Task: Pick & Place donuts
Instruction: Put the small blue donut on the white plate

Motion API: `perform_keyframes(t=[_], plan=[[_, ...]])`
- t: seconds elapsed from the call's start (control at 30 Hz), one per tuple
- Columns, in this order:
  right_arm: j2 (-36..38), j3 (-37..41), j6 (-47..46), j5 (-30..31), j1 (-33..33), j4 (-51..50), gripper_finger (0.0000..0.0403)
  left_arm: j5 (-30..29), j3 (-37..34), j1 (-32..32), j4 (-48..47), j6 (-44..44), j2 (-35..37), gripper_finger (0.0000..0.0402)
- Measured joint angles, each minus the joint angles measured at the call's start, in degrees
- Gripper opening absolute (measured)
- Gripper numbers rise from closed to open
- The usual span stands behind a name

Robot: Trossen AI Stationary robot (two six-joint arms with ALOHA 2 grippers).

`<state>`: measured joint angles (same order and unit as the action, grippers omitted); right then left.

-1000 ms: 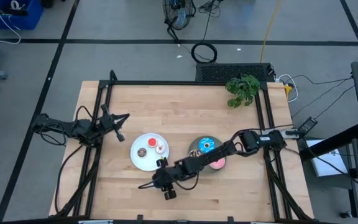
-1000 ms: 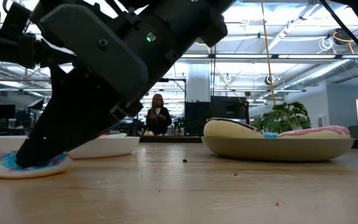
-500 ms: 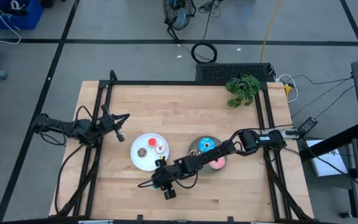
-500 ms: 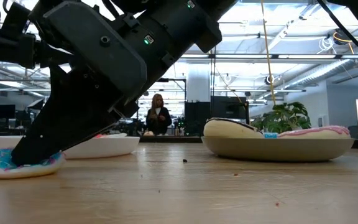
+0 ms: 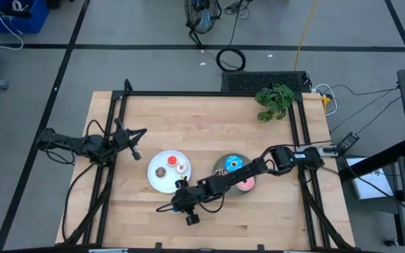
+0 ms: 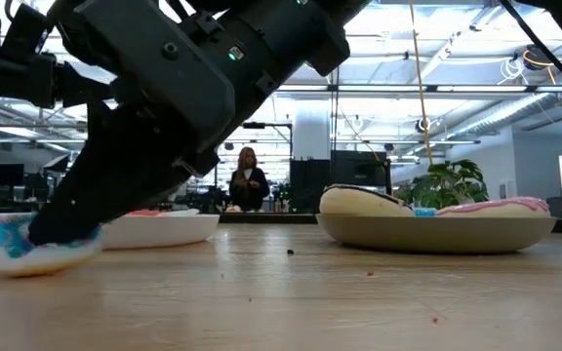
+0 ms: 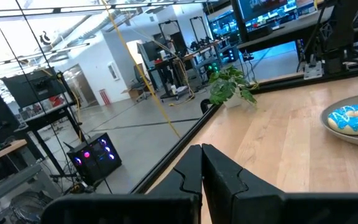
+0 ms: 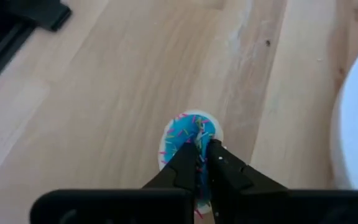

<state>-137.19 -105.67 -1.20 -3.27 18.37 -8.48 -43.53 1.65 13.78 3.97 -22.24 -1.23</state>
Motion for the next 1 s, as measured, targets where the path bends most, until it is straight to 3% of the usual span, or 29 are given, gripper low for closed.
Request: perform_keyframes(t=[0.17,0.3,0.57,1.0], plan=[[3.5,0.1,2.1,0.7,0.0,-0.5,0.0008,0.0,0.0,0.0,0.0,0.0,0.0,0.0015],[6.7,-0.1,4.4,5.1,-0.7,-1.3,0.0010,0.0,0.0,0.0,0.1,0.1,0.0,0.0015],[9.8,-0.1,4.2,6.1,-6.2,-4.3,0.0008,0.0,0.0,0.0,0.1,0.0,0.0,0.0015],[3.9,0.0,0.1,-4.7,-12.4,-2.5,0.0009,0.0,0.0,0.0,0.2,-0.6,0.0,0.0015]])
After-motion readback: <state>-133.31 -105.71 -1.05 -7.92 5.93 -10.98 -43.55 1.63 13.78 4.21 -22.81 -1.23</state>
